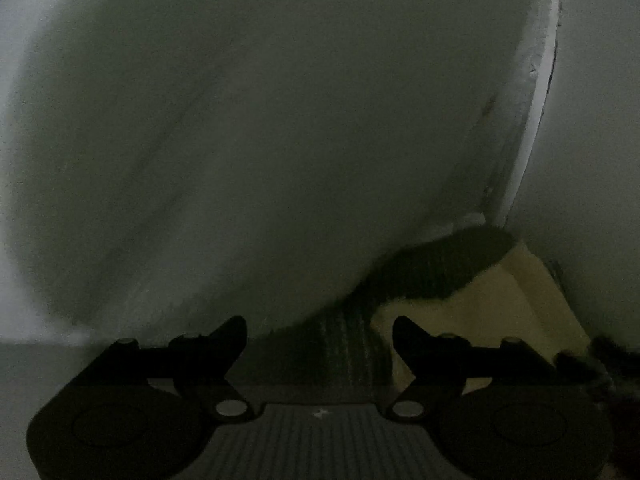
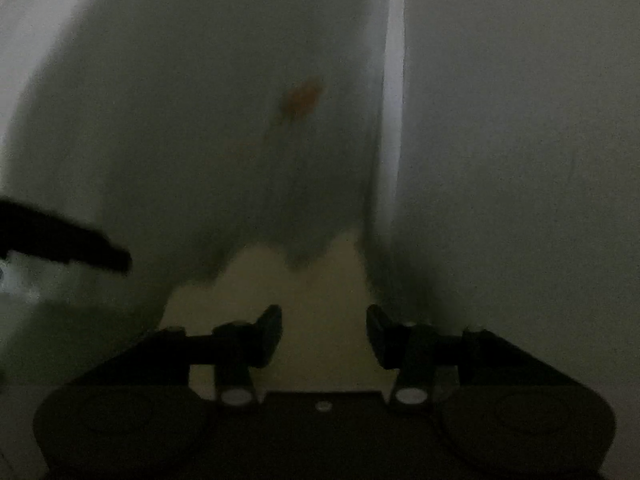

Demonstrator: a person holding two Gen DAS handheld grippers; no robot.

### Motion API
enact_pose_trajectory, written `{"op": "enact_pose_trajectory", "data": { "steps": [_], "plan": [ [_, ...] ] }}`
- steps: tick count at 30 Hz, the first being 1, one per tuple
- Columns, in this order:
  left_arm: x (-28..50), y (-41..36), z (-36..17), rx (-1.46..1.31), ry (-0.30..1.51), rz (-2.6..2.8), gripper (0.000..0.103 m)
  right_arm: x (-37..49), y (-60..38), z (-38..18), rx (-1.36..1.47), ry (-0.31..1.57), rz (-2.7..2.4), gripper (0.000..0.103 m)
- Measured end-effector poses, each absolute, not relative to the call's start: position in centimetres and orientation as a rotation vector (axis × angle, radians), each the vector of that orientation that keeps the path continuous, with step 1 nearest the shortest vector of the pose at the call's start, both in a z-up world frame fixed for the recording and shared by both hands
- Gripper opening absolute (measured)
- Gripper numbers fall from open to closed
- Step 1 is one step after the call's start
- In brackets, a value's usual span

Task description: Fold clothes

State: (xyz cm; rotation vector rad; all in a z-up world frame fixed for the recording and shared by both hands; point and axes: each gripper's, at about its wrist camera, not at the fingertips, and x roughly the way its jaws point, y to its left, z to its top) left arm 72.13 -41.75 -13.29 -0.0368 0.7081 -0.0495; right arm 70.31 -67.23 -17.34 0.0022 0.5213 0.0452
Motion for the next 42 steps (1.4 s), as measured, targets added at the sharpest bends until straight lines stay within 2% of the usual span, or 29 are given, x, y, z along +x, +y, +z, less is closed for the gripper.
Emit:
{"op": "enact_pose_trajectory", "data": {
  "steps": [2, 6, 14, 21, 27, 31, 37, 42],
  "plan": [
    [70.7, -40.8, -12.3, -0.043, 0.684, -0.046, 0.087, 70.7, -67.8, -18.8, 0.072, 0.570, -0.027, 0.061],
    [67.8, -38.9, -10.3, -0.055, 0.636, -0.039, 0.087, 70.5, -67.6, -16.7, 0.093, 0.586, -0.106, 0.078],
    [61.3, -34.6, -5.8, -0.074, 0.518, -0.031, 0.092, 62.8, -62.6, -10.4, 0.136, 0.496, -0.019, 0.099],
    [49.2, -27.5, 1.6, -0.078, 0.273, -0.074, 0.103, 53.5, -55.9, -5.0, 0.155, 0.391, 0.060, 0.100],
    [36.8, -19.8, 5.9, -0.091, 0.111, -0.135, 0.103, 41.5, -46.7, -0.3, 0.115, 0.229, 0.128, 0.103],
    [29.7, -14.6, 7.7, -0.130, 0.120, -0.132, 0.103, 33.4, -40.4, 1.2, 0.091, 0.154, 0.124, 0.103],
    [21.5, -7.6, 8.2, -0.172, 0.149, -0.082, 0.103, 24.5, -32.3, 2.4, 0.100, 0.192, 0.174, 0.103],
    [17.7, -3.7, 6.5, -0.180, 0.331, -0.080, 0.103, 18.8, -27.7, 3.4, 0.140, 0.311, 0.195, 0.103]
  ]
}}
